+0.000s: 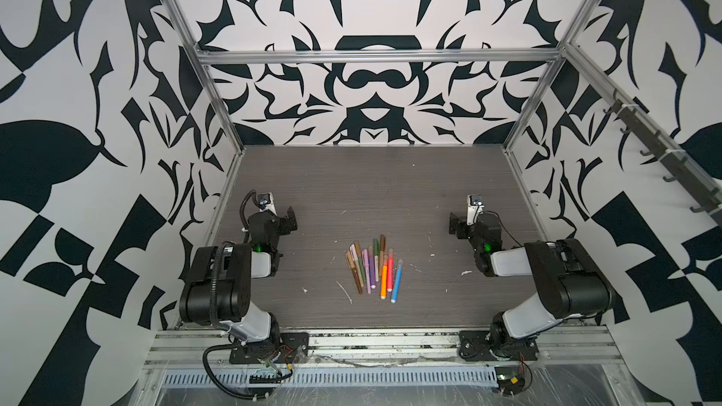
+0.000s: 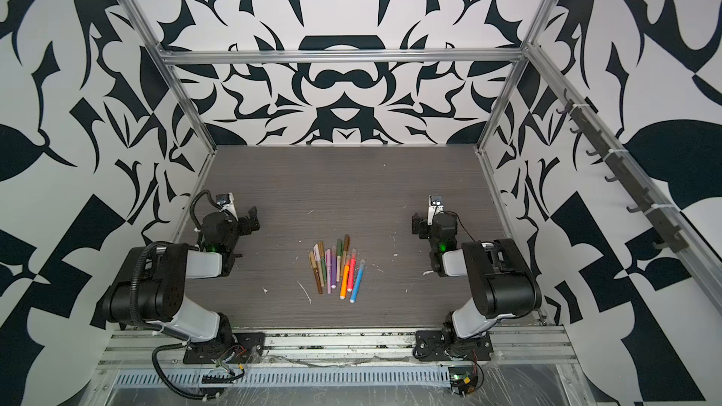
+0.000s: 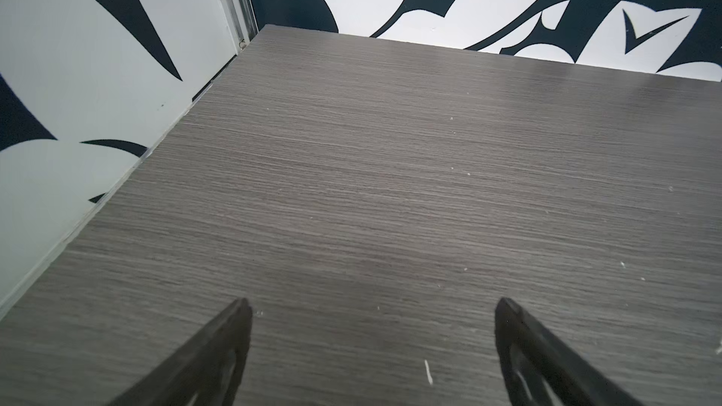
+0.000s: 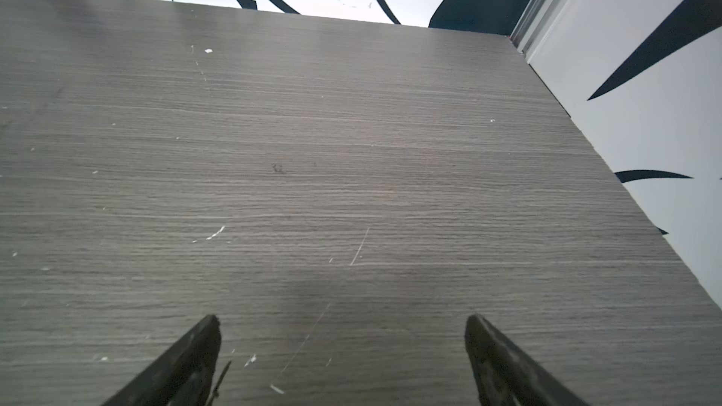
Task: Remove pen caps from pens
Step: Pick up the pen from the bottom-center of the table.
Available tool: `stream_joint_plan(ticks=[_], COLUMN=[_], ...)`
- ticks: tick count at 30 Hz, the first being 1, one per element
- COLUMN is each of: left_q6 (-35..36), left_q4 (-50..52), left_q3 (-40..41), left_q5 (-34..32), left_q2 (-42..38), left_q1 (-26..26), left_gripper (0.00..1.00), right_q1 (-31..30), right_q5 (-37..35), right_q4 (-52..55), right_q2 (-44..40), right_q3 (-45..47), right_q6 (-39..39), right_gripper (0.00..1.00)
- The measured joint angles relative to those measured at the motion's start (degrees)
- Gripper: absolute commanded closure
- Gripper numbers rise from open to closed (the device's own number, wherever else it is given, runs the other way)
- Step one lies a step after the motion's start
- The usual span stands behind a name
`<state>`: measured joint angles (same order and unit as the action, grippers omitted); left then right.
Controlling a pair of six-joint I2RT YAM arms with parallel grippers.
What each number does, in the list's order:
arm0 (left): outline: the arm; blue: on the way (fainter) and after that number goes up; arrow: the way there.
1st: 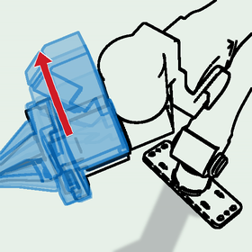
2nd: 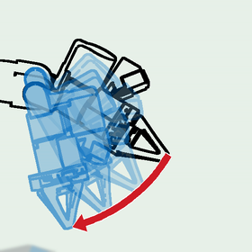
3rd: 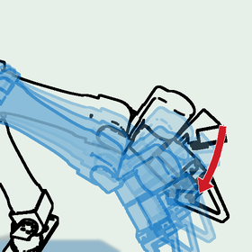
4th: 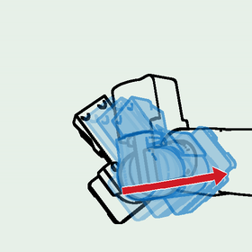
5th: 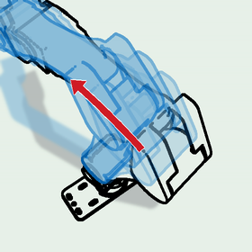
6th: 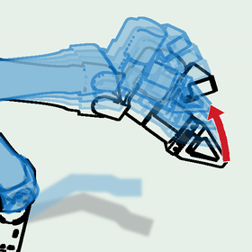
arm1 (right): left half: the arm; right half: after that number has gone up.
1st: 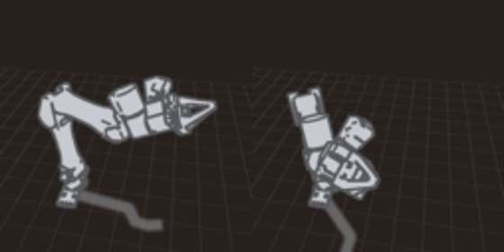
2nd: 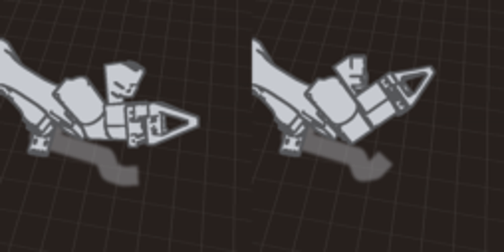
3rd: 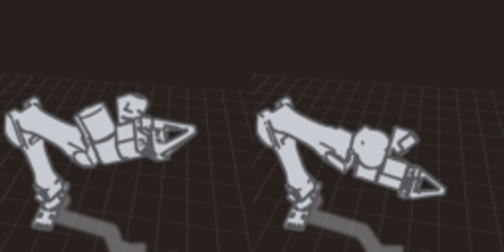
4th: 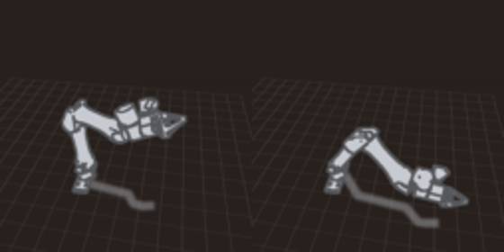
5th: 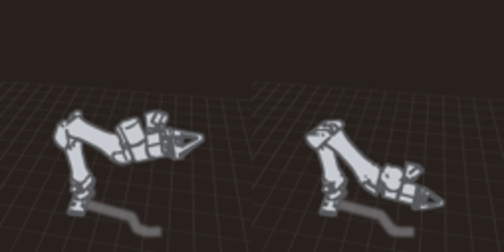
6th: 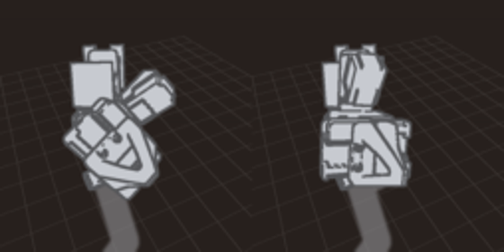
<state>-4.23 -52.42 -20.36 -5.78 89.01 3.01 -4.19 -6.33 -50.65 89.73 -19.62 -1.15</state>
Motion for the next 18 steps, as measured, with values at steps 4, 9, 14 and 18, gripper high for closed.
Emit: stream_joint_plan(ticks=[4,9,14,18], left_q6=[0.00,0.00,0.00,0.00], left_q4=[0.00,0.00,0.00,0.00], left_q3=[0.00,0.00,0.00,0.00], left_q5=[0.00,0.00,0.00,0.02], left_q2=[0.00,0.00,0.00,0.00], left_q1=[0.00,0.00,0.00,0.00], left_gripper=[0.01,0.01,0.01,0.01], right_q1=[0.04,0.04,0.04,0.04], right_q5=[0.39,1.16,1.42,1.44], right_q4=[-0.22,-0.22,-0.20,-0.20], right_q2=[0.00,0.00,0.00,0.00], right_q3=[0.02,0.02,0.02,0.02], right_q6=[0.31,0.31,0.31,0.31], right_gripper=[0.00,0.00,0.01,0.01])
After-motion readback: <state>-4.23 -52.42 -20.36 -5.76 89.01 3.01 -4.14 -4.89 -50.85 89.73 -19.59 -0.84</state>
